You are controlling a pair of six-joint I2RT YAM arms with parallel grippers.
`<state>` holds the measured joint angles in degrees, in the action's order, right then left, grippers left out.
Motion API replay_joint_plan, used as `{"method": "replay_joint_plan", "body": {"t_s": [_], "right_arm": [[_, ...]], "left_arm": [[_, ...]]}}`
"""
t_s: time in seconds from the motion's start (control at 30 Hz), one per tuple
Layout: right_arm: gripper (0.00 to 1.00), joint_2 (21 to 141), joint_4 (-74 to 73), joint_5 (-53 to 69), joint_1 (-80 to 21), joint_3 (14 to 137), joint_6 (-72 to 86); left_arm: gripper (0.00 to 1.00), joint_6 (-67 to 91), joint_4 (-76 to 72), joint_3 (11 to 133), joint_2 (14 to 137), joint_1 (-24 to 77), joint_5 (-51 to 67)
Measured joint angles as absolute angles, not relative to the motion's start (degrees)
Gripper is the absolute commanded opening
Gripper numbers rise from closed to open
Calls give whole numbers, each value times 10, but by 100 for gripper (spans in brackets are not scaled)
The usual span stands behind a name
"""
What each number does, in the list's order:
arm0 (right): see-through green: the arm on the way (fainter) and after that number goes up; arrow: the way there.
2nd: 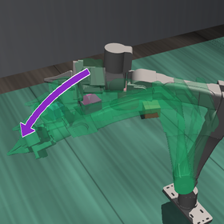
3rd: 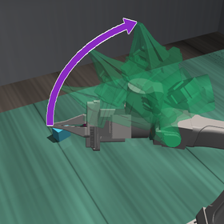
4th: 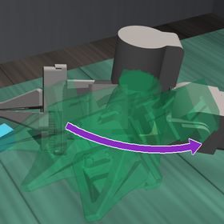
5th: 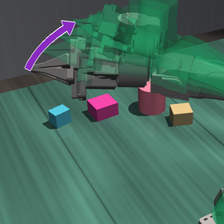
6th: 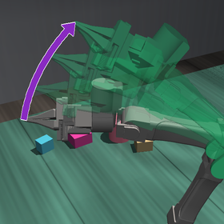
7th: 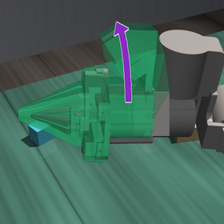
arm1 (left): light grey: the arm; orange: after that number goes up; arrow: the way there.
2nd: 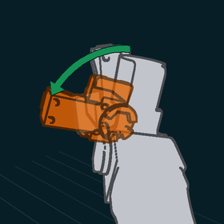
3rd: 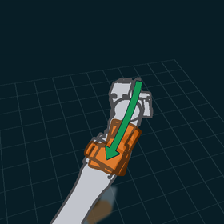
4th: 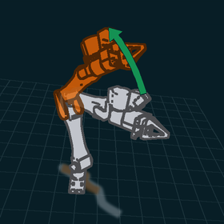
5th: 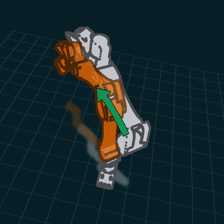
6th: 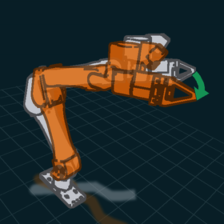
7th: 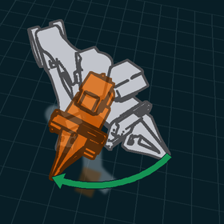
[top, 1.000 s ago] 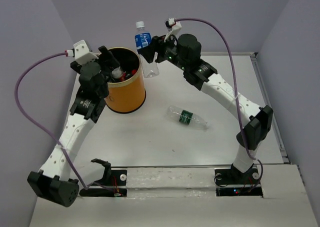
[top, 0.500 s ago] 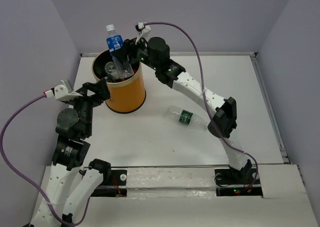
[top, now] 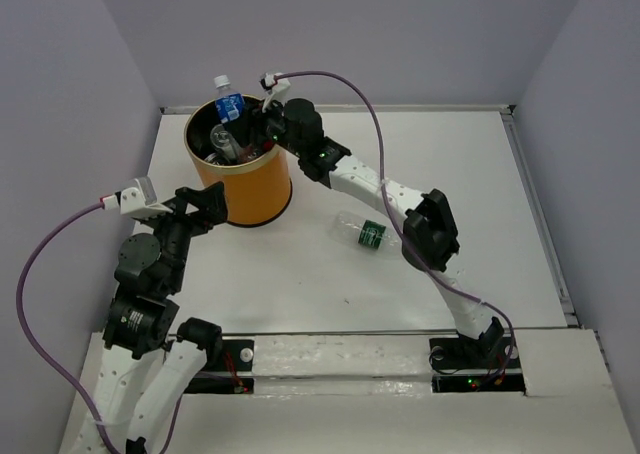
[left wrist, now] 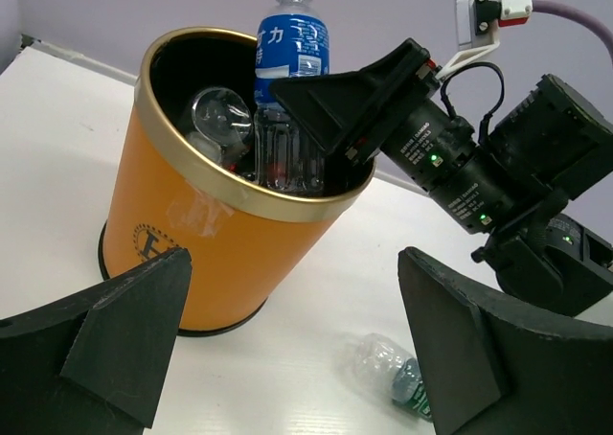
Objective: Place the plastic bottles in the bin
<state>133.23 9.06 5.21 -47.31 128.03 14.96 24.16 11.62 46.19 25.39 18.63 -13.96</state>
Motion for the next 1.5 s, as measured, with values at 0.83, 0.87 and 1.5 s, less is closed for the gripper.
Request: {"method": "replay_joint_plan", "body": {"t_s": [0.83, 0.87, 1.5], "right_arm": [[41, 1005, 61, 30, -473, 951, 92], [45, 963, 50, 23, -471, 894, 92], [99, 893, -245, -2, -409, 614, -14]], "left_arm": [[99, 347, 77, 411, 352, 270, -4], [99, 352, 74, 409, 365, 308, -20], [99, 253, 114, 506, 308, 416, -203]]}}
